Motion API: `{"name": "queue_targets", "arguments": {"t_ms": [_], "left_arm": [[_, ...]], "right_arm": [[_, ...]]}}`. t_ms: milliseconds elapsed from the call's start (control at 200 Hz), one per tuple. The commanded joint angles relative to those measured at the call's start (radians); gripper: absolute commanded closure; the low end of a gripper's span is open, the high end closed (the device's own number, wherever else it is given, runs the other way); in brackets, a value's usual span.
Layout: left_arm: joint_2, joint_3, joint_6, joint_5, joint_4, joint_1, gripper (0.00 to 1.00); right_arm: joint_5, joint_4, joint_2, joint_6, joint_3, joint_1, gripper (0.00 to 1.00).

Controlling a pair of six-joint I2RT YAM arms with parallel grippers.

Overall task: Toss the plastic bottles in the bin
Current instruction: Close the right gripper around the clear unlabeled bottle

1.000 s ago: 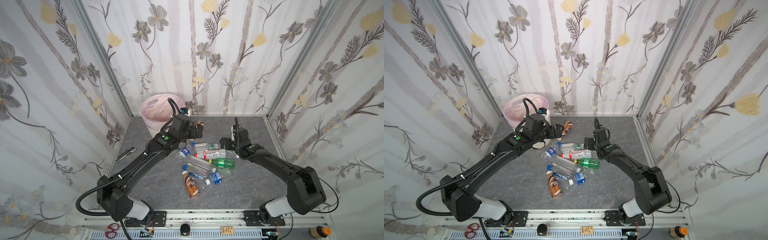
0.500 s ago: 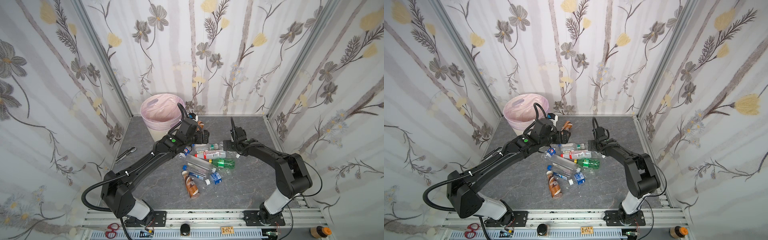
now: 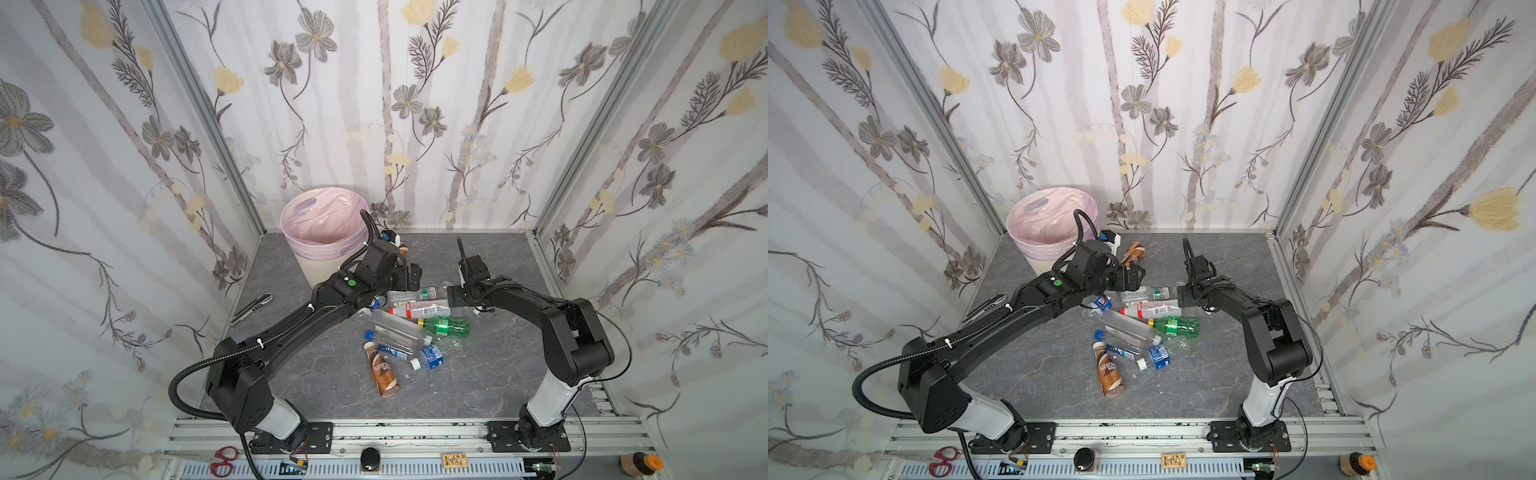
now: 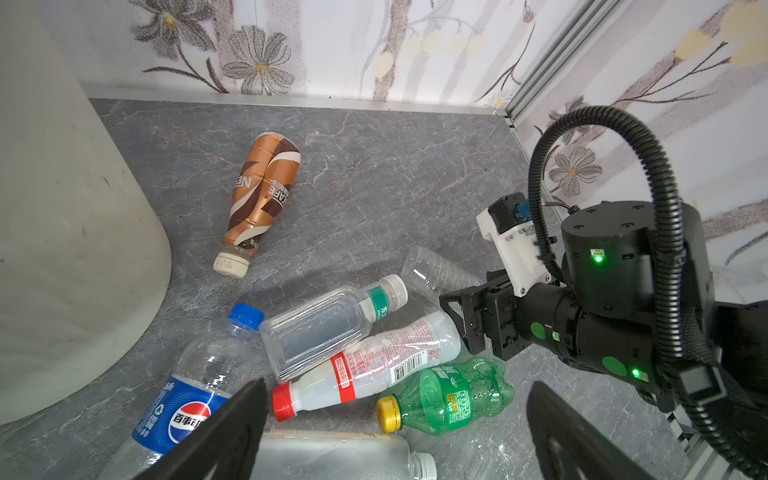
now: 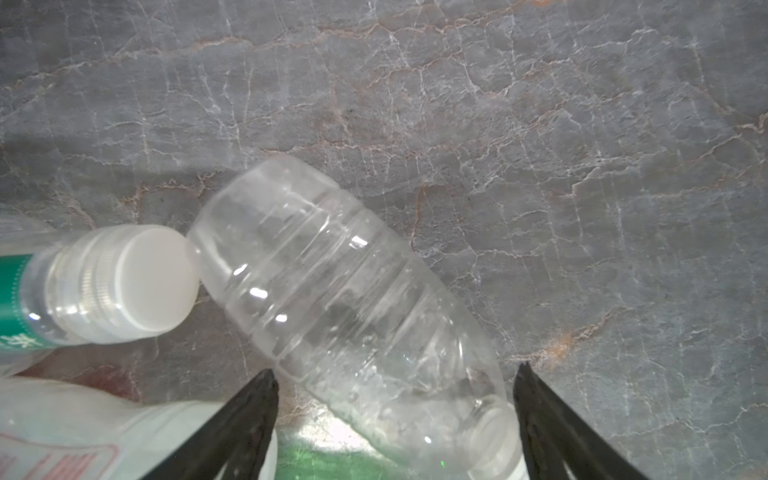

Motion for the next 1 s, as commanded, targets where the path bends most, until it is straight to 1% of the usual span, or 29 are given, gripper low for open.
{"name": "queue_targets", "arguments": {"t_ms": [0,360,445,475,590,694,774,834,994], "left_arm": [[0.002,0.002,0.002,-0.005,0.027,-0.001,0.0],[0.005,0.007,-0.001,-0.003,0.027,-0.001,0.0],[0.005,0.01,-0.004,0.0,0.027,-0.001,0.0],[0.005,0.01,-0.004,0.0,0.027,-0.001,0.0],[0.004,0.014,-0.006,0.0,0.027,-0.001,0.0],[0.008,0.017,-0.006,0.0,0.027,-0.001,0.0],[0.01,0.021,-0.007,0.0,0.028,-0.001,0.0],[0.011,0.024,-0.008,0.0,0.027,-0.001,0.0],[0.011,0.03,-0.012,0.0,0.028,-0.001,0.0]], "right_arm": [[-0.012,0.003,0.018,-0.019,0.014,0.002,0.12],[0.002,-0.016,0.09,-0.025,0.073,0.001,0.14],[0.012,-0.022,0.106,-0.028,0.089,0.001,0.17],[0.012,-0.023,0.111,-0.029,0.093,0.0,0.2],[0.015,-0.025,0.12,-0.032,0.105,0.0,0.22],[0.011,-0.027,0.122,-0.034,0.11,-0.001,0.29],[0.008,-0.027,0.118,-0.034,0.109,-0.002,0.31],[0.004,-0.026,0.11,-0.034,0.109,-0.004,0.36],[-0.024,-0.014,0.07,-0.026,0.101,-0.014,0.38]]}}
